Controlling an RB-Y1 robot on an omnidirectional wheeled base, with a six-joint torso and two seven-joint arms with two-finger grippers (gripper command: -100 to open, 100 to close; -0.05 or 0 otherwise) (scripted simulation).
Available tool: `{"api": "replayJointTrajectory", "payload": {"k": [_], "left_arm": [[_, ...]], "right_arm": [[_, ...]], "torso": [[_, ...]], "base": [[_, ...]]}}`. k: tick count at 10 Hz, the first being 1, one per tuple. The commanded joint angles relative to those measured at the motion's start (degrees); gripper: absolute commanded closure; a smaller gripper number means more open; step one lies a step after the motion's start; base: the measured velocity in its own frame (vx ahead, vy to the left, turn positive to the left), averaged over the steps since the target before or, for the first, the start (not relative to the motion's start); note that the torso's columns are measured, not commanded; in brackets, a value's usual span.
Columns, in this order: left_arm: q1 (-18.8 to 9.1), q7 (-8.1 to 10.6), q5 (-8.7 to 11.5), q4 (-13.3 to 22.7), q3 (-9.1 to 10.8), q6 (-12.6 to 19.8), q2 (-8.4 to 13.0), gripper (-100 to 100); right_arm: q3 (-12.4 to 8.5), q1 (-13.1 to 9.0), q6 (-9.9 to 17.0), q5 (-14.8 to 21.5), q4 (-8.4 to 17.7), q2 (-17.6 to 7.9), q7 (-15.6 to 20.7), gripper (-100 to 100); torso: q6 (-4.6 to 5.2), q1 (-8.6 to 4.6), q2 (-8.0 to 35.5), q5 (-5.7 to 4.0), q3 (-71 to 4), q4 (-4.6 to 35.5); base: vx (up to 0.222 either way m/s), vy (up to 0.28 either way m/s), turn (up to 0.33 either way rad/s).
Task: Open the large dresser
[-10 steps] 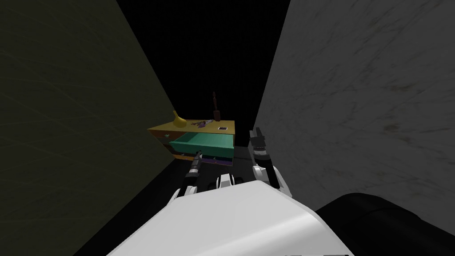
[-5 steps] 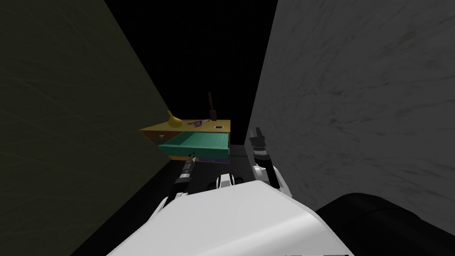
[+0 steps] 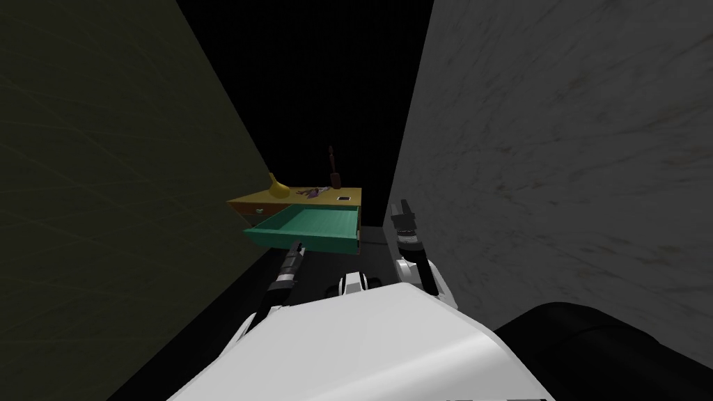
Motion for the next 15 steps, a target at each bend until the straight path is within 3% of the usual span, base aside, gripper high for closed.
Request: {"api": "replayJointTrajectory", "payload": {"k": [1,8,10,11,15], "left_arm": [[1.81,0.92,0.78,-4.19,0.63,2.33,1.65,-100],[5.45,2.36,2.12,-12.1,1.67,6.35,4.44,-100],[5.67,2.36,2.05,-10.65,1.06,7.17,4.23,-100],[5.83,2.44,2.08,-10.42,1.02,7.3,4.26,0],[6.22,2.44,2.08,-9.76,0.94,7.89,4.24,0]], "right_arm": [[0.0,0.0,0.0,0.0,0.0,0.0,0.0,0],[0.0,0.0,0.0,0.0,0.0,0.0,0.0,0],[0.0,-0.01,0.0,0.0,0.0,0.0,0.0,0],[0.0,-0.01,0.0,0.0,0.0,0.0,0.0,0],[0.0,-0.01,0.0,0.0,0.0,0.0,0.0,0]], "torso": [[0.03,0.05,0.09,-0.02,0.05,0.08],[-0.09,-0.27,0.95,-0.51,0.46,0.71],[-0.11,-0.38,1.07,-0.62,0.51,0.82],[-0.06,-0.31,0.99,-0.43,0.51,0.63],[0.02,-0.06,0.49,-0.1,0.27,0.24]], "base": [[0.032,-0.03,0.013],[0.019,-0.018,0.011],[0.011,-0.005,0.001],[0.006,0.003,0.004],[0.0,0.0,0.0]]}}
